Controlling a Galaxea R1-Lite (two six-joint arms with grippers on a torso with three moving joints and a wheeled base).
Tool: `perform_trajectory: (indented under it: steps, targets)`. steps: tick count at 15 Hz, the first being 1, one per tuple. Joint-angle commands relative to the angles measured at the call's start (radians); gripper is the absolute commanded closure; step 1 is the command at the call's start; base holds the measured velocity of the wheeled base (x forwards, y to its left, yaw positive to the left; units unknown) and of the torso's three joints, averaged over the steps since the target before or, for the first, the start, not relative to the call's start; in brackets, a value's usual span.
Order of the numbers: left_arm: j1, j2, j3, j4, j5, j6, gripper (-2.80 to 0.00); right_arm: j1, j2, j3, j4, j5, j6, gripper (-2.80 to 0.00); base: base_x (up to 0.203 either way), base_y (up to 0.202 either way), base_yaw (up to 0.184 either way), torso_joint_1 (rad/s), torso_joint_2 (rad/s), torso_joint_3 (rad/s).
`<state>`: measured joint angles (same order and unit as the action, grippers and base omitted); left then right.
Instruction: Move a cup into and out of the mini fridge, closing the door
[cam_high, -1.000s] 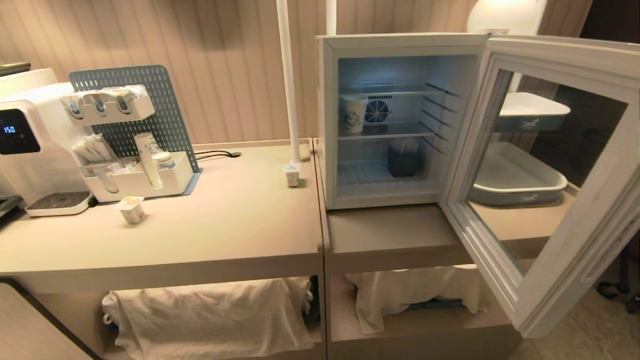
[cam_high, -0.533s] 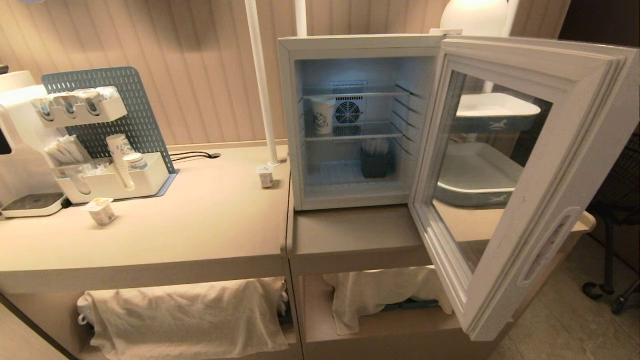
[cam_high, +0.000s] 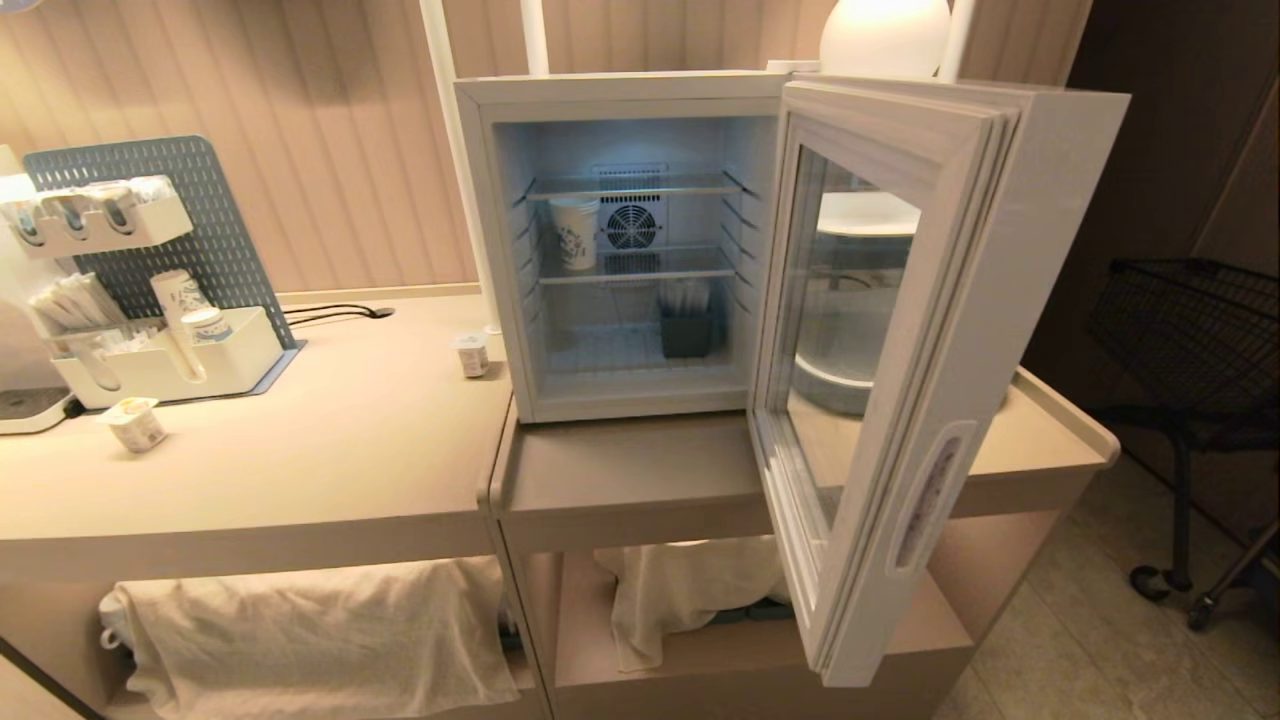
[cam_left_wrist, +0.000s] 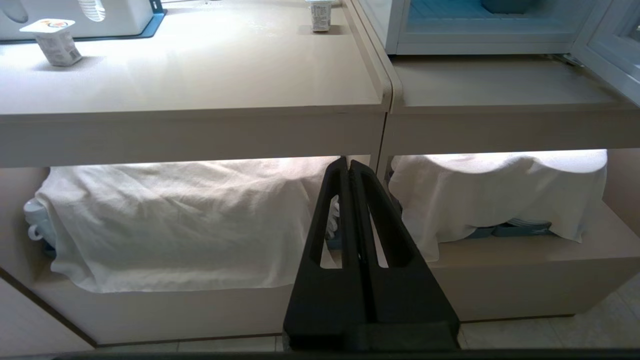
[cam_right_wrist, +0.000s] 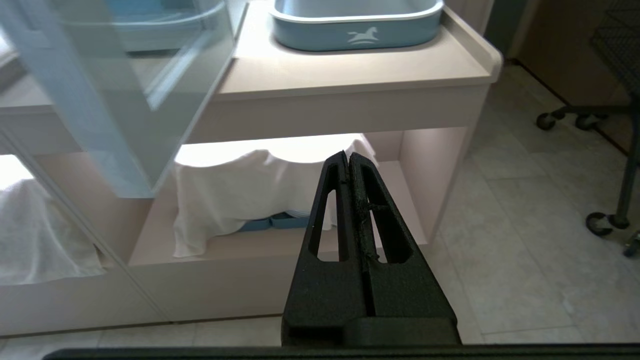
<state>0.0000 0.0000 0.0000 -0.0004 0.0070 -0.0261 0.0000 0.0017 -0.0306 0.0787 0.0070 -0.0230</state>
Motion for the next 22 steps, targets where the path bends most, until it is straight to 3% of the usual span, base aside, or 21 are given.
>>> perform_trajectory:
  steps: [1,6,9,11,15,16,17,18,20,21,22]
  targets:
    - [0.000,0.002,0.002,0.000,0.001,-0.001,0.00,0.000,0.001,-0.001,0.004,0.000,-0.001,0.00,0.000,-0.168,-0.009,-0.002,0.00,0.001]
    - [0.000,0.002,0.002,0.000,0.001,-0.001,0.00,0.000,0.002,0.000,-0.008,-0.019,0.048,0.00,0.000,-0.041,-0.004,0.003,0.00,0.002]
    - [0.000,0.002,0.002,0.000,0.001,-0.001,0.00,0.003,0.116,-0.229,0.006,-0.060,0.114,0.00,0.000,0.000,0.000,0.000,0.00,0.000]
    - [0.000,0.002,0.002,0.000,0.001,-0.001,0.00,0.017,0.341,-0.388,0.010,-0.099,0.176,0.00,0.000,0.000,0.000,0.000,0.00,0.000]
    - [0.000,0.002,0.003,0.000,0.001,-0.003,0.00,0.022,0.902,-0.502,-0.112,-0.104,0.299,0.00,0.000,0.000,0.000,0.000,0.00,0.000]
    - [0.000,0.002,0.003,0.000,0.001,-0.003,0.00,0.009,1.032,-0.517,-0.168,-0.053,0.320,0.00,0.000,0.000,0.000,0.000,0.00,0.000]
    - [0.000,0.002,0.003,0.000,0.001,-0.003,0.00,-0.021,1.145,-0.533,-0.230,0.057,0.332,0.00,0.000,0.000,0.000,0.000,0.00,0.000]
    - [0.000,0.002,0.002,0.000,0.001,-0.003,0.00,-0.070,1.232,-0.545,-0.294,0.250,0.331,0.00,0.000,0.000,0.000,0.000,0.00,0.000]
    - [0.000,0.002,0.003,0.000,0.002,-0.005,0.00,-0.186,1.349,-0.560,-0.423,0.724,0.305,0.00,0.000,0.000,0.000,0.000,0.00,0.000]
    - [0.000,0.002,0.003,0.000,0.002,-0.005,0.00,-0.231,1.423,-0.565,-0.500,0.913,0.293,0.00,0.000,0.000,0.000,0.000,0.00,0.000]
    - [0.000,0.002,0.002,0.000,0.002,-0.005,0.00,-0.258,1.492,-0.564,-0.590,1.042,0.283,0.00,0.000,0.000,0.000,0.000,0.00,0.000]
